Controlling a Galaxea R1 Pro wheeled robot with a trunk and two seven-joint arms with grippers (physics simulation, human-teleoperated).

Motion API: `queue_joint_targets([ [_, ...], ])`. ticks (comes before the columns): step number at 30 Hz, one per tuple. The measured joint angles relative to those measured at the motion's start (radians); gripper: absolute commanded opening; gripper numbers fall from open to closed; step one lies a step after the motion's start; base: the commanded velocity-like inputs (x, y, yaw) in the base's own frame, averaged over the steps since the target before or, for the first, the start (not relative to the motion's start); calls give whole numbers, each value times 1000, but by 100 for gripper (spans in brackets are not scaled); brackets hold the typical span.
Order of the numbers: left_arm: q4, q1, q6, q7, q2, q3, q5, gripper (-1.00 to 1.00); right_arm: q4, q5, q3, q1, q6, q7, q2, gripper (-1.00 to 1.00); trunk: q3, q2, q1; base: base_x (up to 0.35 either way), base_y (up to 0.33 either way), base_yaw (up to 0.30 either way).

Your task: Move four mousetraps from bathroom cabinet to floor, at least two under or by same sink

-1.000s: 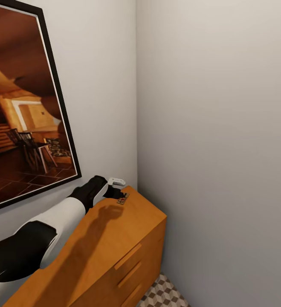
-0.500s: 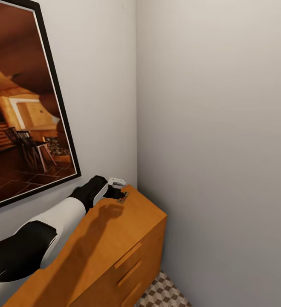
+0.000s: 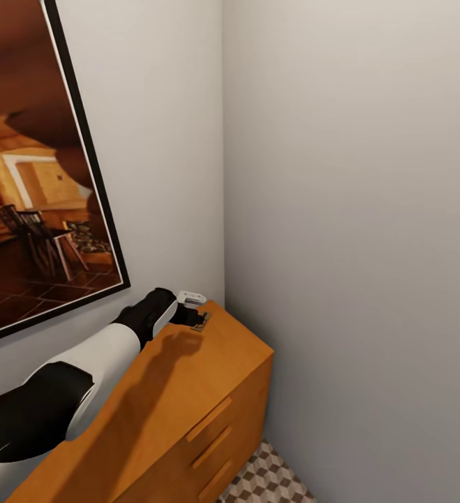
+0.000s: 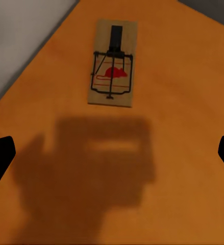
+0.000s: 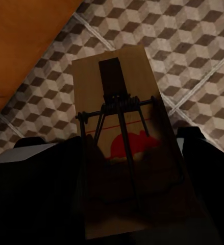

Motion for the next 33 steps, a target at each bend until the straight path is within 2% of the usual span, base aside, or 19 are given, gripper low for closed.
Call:
queue_joint_targets([
  [33, 0, 0, 0, 0, 1, 0, 0, 100, 0, 0, 0, 0, 0, 0, 0, -100, -42, 0, 0, 3, 0, 0],
])
